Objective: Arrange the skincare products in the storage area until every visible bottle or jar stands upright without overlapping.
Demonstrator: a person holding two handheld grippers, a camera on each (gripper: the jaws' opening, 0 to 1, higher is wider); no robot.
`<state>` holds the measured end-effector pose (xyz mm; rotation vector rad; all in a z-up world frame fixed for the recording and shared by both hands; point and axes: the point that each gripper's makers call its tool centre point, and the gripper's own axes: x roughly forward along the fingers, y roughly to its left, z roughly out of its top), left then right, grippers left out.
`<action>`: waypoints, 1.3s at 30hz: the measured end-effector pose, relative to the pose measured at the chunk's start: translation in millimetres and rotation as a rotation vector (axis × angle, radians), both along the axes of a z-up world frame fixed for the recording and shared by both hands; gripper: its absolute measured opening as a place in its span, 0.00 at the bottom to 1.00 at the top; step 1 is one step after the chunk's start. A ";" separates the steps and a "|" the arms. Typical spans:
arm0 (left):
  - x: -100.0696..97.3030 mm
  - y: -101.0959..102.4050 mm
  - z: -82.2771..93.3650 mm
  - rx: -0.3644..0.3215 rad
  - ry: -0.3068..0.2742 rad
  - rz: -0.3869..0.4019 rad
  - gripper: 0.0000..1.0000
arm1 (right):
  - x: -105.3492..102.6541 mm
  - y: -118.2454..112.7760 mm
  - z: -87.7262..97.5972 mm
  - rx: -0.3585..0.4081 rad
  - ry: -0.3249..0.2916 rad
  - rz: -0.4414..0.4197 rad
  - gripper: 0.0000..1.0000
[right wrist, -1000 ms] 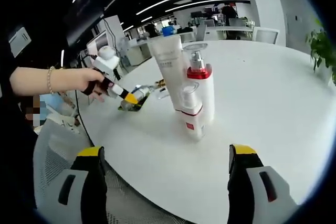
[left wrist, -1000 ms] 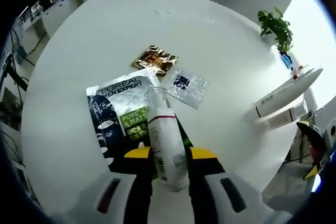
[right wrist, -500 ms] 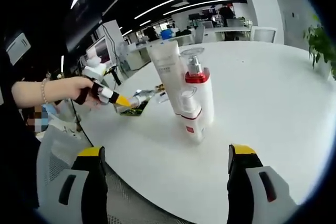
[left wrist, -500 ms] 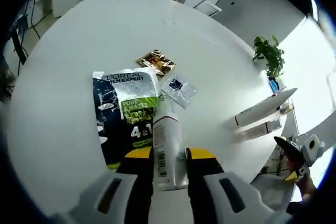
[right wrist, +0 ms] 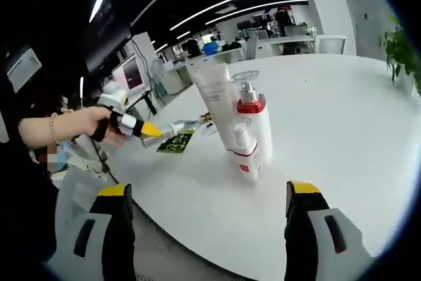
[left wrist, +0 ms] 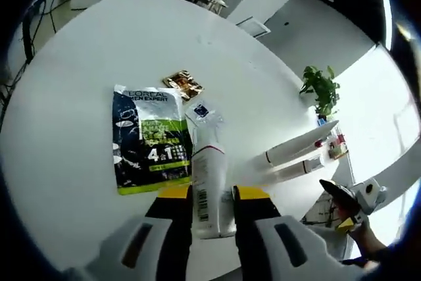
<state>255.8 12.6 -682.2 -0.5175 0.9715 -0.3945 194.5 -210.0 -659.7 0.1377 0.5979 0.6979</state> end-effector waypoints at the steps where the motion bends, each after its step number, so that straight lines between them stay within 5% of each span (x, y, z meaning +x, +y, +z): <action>1: 0.1 -3.9 6.0 -0.034 -0.015 0.002 0.18 | -1.4 0.2 1.9 0.007 -0.003 -0.001 0.96; 11: -9.8 -19.1 42.1 -0.209 -0.097 -0.016 0.18 | -5.2 2.9 20.8 0.088 -0.023 -0.013 0.95; 25: -43.0 -42.2 88.2 -0.388 -0.214 -0.085 0.18 | -17.0 44.5 46.7 0.214 -0.027 0.081 0.91; 39: -67.6 -70.4 140.1 -0.374 -0.465 -0.229 0.18 | -8.5 97.5 106.8 0.486 -0.034 0.162 0.74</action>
